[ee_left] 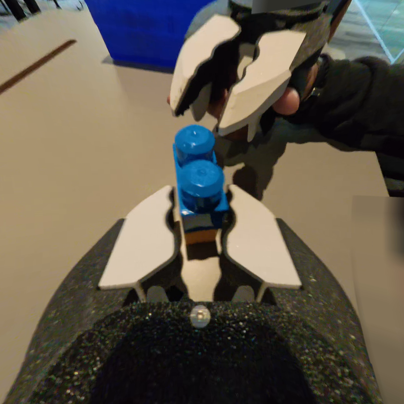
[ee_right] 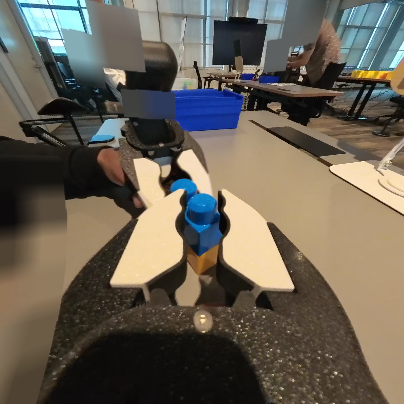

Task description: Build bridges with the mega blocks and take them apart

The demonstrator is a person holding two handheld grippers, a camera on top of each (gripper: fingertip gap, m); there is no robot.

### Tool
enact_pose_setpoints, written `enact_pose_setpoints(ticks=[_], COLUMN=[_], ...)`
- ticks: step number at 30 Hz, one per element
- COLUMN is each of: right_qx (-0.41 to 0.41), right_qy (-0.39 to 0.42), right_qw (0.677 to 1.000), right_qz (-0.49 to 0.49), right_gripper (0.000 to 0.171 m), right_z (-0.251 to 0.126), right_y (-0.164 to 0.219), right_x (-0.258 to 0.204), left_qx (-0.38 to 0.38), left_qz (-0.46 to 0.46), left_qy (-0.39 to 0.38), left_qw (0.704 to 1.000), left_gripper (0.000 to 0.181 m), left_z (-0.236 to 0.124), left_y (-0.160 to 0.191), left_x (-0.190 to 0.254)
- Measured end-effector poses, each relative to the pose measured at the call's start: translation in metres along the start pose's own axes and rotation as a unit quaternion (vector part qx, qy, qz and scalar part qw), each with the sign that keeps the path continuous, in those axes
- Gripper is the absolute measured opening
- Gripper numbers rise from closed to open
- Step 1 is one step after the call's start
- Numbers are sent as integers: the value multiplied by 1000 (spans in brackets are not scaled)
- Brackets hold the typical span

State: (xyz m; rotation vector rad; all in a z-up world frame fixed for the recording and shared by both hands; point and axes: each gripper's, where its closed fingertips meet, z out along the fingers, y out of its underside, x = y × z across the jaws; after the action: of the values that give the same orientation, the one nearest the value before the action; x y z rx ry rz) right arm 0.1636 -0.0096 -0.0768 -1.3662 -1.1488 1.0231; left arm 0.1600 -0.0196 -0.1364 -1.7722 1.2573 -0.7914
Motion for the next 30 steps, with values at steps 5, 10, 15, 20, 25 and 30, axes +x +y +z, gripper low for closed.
enact_pose_setpoints(ticks=[5, 10, 15, 20, 25, 30], right_qx=[-15, -6, 80, 147, 130, 114], right_qy=[19, 19, -18, -84, -68, -63], right_qw=[1000, 999, 994, 981, 987, 990], right_qz=[3, 28, 78, 98, 70, 54], right_gripper=[27, 32, 38, 45, 56, 55], right_z=[-1, -4, -10, -11, -2, 5], right_y=[4, 2, -24, -47, -46, -41], right_x=[7, 11, 3, -21, -28, -32], left_qx=[7, 176, 383, 450, 439, 391], left_qz=[-65, -131, -125, -113, -90, -55], left_qy=[9, 84, 161, 182, 181, 176], left_qw=[998, 972, 901, 867, 875, 902], left_gripper=[37, 37, 37, 36, 37, 37], left_z=[-10, -45, -106, -125, -116, -97], left_y=[4, -35, -76, -82, -81, -78], left_x=[-11, -15, -12, -11, -3, 9])
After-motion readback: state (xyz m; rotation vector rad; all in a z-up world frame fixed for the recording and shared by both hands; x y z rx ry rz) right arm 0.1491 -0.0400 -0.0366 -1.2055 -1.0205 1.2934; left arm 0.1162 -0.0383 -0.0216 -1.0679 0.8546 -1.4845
